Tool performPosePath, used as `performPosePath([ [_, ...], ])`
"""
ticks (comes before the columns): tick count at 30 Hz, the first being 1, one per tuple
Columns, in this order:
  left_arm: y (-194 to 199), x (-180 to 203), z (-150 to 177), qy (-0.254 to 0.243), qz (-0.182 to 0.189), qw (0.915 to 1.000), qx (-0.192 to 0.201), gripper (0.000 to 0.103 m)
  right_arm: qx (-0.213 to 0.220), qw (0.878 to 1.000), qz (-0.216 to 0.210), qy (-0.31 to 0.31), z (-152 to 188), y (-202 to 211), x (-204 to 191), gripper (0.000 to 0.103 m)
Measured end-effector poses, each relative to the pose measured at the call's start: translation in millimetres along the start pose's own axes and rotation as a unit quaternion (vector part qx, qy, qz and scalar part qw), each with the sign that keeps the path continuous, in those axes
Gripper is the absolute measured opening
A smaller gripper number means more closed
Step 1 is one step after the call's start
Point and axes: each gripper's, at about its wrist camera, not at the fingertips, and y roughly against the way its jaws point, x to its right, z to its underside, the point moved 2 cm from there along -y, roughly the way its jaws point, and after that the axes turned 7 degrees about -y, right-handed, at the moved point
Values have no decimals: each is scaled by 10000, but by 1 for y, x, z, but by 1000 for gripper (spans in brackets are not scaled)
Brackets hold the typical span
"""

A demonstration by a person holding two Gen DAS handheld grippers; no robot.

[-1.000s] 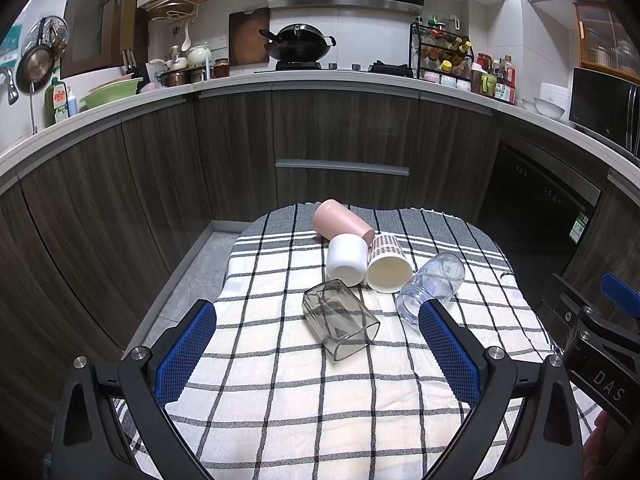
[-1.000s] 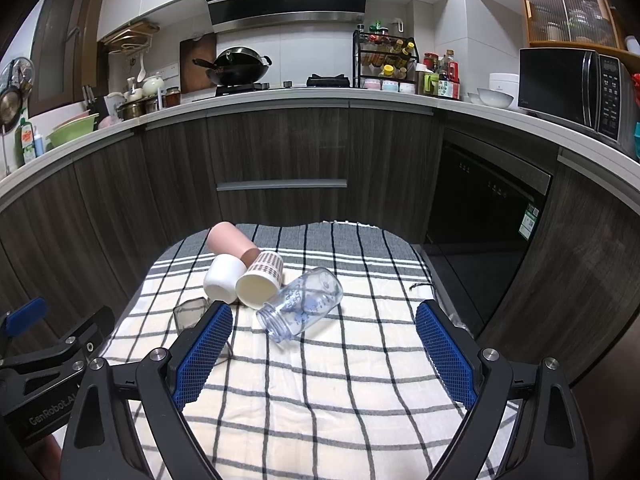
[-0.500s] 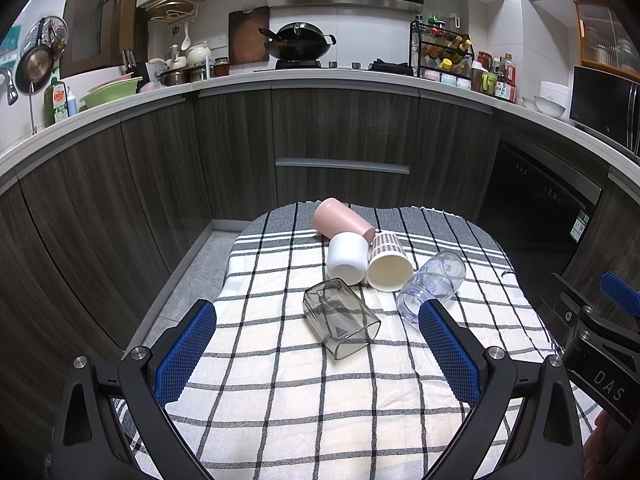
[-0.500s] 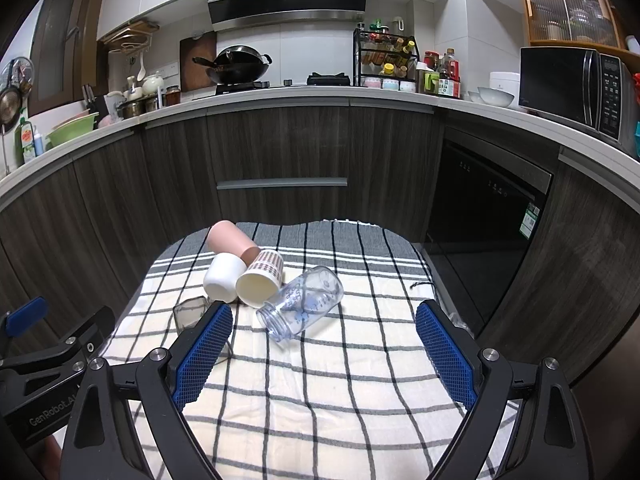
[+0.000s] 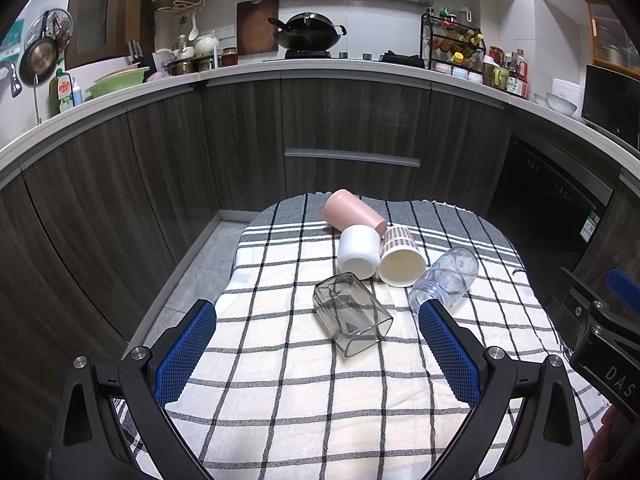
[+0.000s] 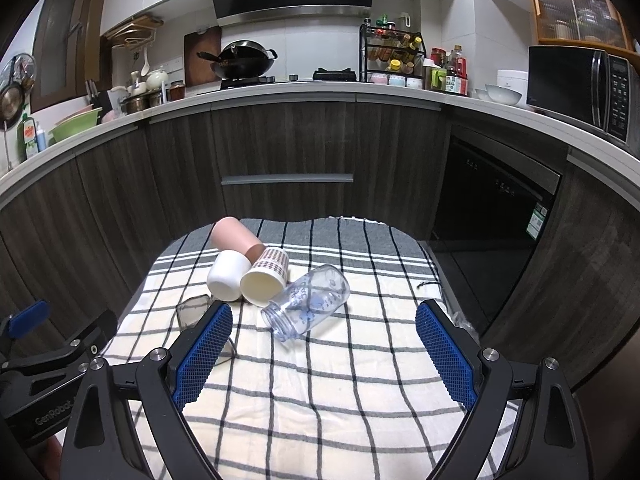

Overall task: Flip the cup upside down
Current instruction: 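Move the right tool toward the pink cup lying on its side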

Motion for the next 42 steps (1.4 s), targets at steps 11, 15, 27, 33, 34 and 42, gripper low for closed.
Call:
performPosePath([
  [11,-23,-22,-16,246,-121,9996,-53,103,-167,9992,-263,254,-23,-30,-23,93],
  [15,-35,-28,-25,266,-119,9996,-3,103,-199,9983,-334,441,-34,-47,-39,93],
  [27,-87,-42,-48,342,-142,9992,-161,103,-554,9923,-518,977,-63,-112,-81,93],
  [33,-112,-46,-57,429,-242,9981,-366,103,-866,9866,-610,1240,-75,-151,-100,93],
  [34,-116,-47,-58,449,-256,9979,-392,103,-920,9855,-619,1286,-76,-157,-102,93],
  [42,-153,-52,-64,526,-375,9956,-682,103,-1547,9680,-732,1834,-85,-219,-132,93],
])
